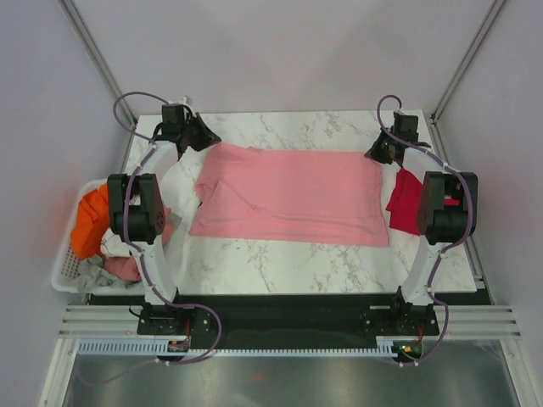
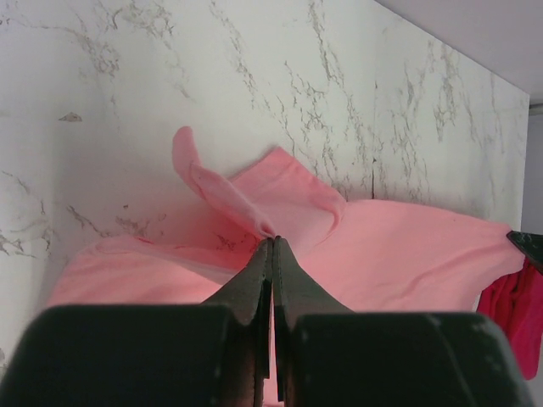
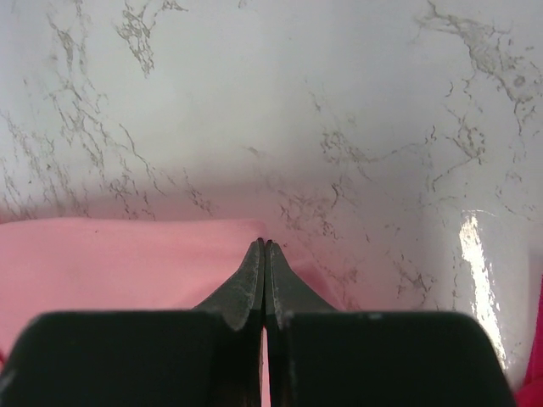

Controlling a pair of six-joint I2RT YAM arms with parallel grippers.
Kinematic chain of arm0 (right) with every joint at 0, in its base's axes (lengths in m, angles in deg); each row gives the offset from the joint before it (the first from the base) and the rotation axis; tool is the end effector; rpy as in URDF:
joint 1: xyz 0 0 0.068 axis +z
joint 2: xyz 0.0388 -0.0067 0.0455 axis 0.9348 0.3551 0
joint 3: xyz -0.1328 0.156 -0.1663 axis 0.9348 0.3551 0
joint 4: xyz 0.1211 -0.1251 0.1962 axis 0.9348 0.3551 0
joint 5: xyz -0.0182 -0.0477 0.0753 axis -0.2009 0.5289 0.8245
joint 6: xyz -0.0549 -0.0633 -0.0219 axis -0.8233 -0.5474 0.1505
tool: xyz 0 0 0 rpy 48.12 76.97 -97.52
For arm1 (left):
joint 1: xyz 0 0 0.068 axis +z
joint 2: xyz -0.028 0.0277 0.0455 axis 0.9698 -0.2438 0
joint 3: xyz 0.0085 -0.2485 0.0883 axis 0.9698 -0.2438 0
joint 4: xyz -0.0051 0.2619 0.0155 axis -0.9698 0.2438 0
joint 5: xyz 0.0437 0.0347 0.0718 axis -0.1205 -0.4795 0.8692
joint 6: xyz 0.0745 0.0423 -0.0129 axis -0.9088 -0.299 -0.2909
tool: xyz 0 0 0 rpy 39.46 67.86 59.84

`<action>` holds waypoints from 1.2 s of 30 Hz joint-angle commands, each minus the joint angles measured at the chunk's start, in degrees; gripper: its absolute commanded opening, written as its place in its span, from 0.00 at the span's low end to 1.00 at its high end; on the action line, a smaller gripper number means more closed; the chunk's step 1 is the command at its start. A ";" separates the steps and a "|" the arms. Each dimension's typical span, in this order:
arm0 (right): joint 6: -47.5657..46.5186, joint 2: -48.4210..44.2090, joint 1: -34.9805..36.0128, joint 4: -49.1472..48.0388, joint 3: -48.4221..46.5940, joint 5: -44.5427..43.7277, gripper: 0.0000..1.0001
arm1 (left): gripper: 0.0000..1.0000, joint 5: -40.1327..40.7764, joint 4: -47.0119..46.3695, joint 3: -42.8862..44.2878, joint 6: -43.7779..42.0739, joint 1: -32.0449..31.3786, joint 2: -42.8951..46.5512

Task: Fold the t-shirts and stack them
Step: Fold the tshirt

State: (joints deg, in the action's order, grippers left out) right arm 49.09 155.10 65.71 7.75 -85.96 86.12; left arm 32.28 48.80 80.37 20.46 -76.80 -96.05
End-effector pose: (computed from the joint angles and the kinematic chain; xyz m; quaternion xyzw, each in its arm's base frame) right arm 0.4754 -0.0137 0.1654 0.1877 0.8918 0.1666 0.3765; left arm 0.4992 -0.0363 0.2055 -0.1394 0.8638 -0.2840 0.3922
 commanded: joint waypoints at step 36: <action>1.42 -21.88 2.96 -2.92 24.56 -10.41 0.00 | 0.02 12.26 -20.30 -41.57 -3.32 0.20 35.02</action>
State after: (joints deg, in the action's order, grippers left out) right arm 49.79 136.35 68.42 7.60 -62.09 77.62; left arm 41.75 34.13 41.01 17.66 -76.71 -65.98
